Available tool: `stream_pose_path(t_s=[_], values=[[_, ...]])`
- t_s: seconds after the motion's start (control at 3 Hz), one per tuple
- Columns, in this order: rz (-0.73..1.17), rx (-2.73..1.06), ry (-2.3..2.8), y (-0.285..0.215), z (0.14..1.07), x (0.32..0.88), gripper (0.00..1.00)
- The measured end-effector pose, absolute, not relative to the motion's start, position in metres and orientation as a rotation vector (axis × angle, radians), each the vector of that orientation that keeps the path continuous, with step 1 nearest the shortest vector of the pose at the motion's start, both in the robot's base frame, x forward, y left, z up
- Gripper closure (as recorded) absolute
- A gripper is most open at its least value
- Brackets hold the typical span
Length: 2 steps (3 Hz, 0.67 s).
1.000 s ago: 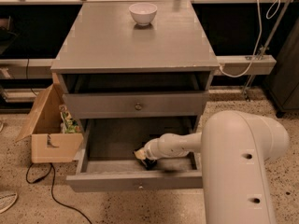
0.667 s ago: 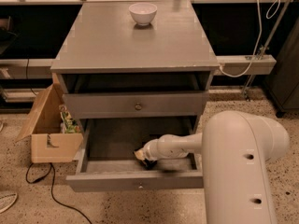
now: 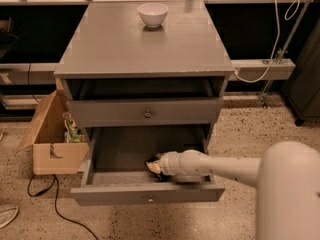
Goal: Pick rxbar blueberry from middle drawer and place on counter
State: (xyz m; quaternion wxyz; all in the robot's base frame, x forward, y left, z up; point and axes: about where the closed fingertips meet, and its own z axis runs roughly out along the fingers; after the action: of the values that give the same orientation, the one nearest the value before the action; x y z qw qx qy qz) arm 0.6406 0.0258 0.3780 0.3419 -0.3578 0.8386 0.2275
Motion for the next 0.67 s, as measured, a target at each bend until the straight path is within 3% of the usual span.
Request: stream_pose_path(t_s=[0.67], values=[[0.75, -0.973, 1.91, -0.011, 0.464, 0.632, 1.0]])
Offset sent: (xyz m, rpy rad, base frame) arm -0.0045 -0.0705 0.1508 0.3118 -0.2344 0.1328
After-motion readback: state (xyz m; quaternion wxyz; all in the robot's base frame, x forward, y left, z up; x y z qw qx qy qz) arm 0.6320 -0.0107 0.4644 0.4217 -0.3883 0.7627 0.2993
